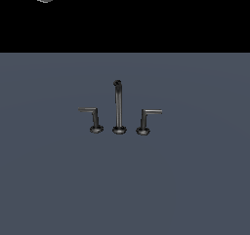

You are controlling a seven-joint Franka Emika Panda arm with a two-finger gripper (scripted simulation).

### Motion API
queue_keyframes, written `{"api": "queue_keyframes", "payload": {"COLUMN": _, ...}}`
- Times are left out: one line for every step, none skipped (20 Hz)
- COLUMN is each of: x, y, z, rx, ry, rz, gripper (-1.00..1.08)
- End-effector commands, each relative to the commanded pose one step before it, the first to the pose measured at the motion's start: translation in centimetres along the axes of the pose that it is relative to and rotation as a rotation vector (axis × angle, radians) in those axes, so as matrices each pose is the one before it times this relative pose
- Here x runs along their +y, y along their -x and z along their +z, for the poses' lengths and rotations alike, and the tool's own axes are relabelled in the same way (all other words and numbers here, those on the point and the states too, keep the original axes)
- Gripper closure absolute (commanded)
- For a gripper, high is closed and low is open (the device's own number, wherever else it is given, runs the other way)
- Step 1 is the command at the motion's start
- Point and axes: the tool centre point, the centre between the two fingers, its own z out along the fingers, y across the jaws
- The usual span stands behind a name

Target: Turn on the faucet by rotating a designated handle.

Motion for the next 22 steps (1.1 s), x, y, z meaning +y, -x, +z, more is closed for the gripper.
{"api": "queue_keyframes", "payload": {"x": -1.218, "y": -0.272, "z": 1.287, "rx": -0.00129, "ry": -0.00204, "rz": 0.05309, "gripper": 1.08}}
{"api": "queue_keyframes", "payload": {"x": -0.48, "y": -0.111, "z": 0.501, "rx": -0.00049, "ry": -0.00057, "rz": 0.02042, "gripper": 1.08}}
{"api": "queue_keyframes", "payload": {"x": -0.478, "y": -0.112, "z": 0.498, "rx": -0.0005, "ry": -0.00058, "rz": 0.02034, "gripper": 1.08}}
{"api": "queue_keyframes", "payload": {"x": -0.477, "y": -0.111, "z": 0.496, "rx": -0.00051, "ry": -0.00059, "rz": 0.02022, "gripper": 1.08}}
{"api": "queue_keyframes", "payload": {"x": -0.475, "y": -0.111, "z": 0.492, "rx": -0.00051, "ry": -0.0006, "rz": 0.02009, "gripper": 1.08}}
{"api": "queue_keyframes", "payload": {"x": -0.472, "y": -0.111, "z": 0.489, "rx": -0.00052, "ry": -0.00061, "rz": 0.01996, "gripper": 1.08}}
{"api": "queue_keyframes", "payload": {"x": -0.469, "y": -0.112, "z": 0.485, "rx": -0.00052, "ry": -0.00061, "rz": 0.01982, "gripper": 1.08}}
{"api": "queue_keyframes", "payload": {"x": -0.466, "y": -0.111, "z": 0.481, "rx": -0.00052, "ry": -0.00062, "rz": 0.01964, "gripper": 1.08}}
{"api": "queue_keyframes", "payload": {"x": -0.462, "y": -0.111, "z": 0.476, "rx": -0.00052, "ry": -0.00062, "rz": 0.01947, "gripper": 1.08}}
{"api": "queue_keyframes", "payload": {"x": -0.457, "y": -0.111, "z": 0.471, "rx": -0.00052, "ry": -0.00062, "rz": 0.01928, "gripper": 1.08}}
{"api": "queue_keyframes", "payload": {"x": -0.453, "y": -0.11, "z": 0.466, "rx": -0.00051, "ry": -0.00061, "rz": 0.01907, "gripper": 1.08}}
{"api": "queue_keyframes", "payload": {"x": -0.448, "y": -0.11, "z": 0.46, "rx": -0.00051, "ry": -0.00061, "rz": 0.01887, "gripper": 1.08}}
{"api": "queue_keyframes", "payload": {"x": -0.443, "y": -0.11, "z": 0.454, "rx": -0.0005, "ry": -0.0006, "rz": 0.01864, "gripper": 1.08}}
{"api": "queue_keyframes", "payload": {"x": -0.438, "y": -0.109, "z": 0.449, "rx": -0.00049, "ry": -0.00059, "rz": 0.01842, "gripper": 1.08}}
{"api": "queue_keyframes", "payload": {"x": -0.432, "y": -0.109, "z": 0.443, "rx": -0.00047, "ry": -0.00058, "rz": 0.01819, "gripper": 1.08}}
{"api": "queue_keyframes", "payload": {"x": -0.427, "y": -0.109, "z": 0.437, "rx": -0.00046, "ry": -0.00057, "rz": 0.01797, "gripper": 1.08}}
{"api": "queue_keyframes", "payload": {"x": -0.421, "y": -0.108, "z": 0.431, "rx": -0.00044, "ry": -0.00055, "rz": 0.01774, "gripper": 1.08}}
{"api": "queue_keyframes", "payload": {"x": -0.416, "y": -0.108, "z": 0.426, "rx": -0.00041, "ry": -0.00053, "rz": 0.01751, "gripper": 1.08}}
{"api": "queue_keyframes", "payload": {"x": -0.41, "y": -0.108, "z": 0.42, "rx": -0.00039, "ry": -0.00051, "rz": 0.01729, "gripper": 1.08}}
{"api": "queue_keyframes", "payload": {"x": -0.405, "y": -0.108, "z": 0.415, "rx": -0.00037, "ry": -0.00049, "rz": 0.01709, "gripper": 1.08}}
{"api": "queue_keyframes", "payload": {"x": -0.4, "y": -0.108, "z": 0.41, "rx": -0.00034, "ry": -0.00047, "rz": 0.01689, "gripper": 1.08}}
{"api": "queue_keyframes", "payload": {"x": -0.395, "y": -0.107, "z": 0.406, "rx": -0.00031, "ry": -0.00044, "rz": 0.01671, "gripper": 1.08}}
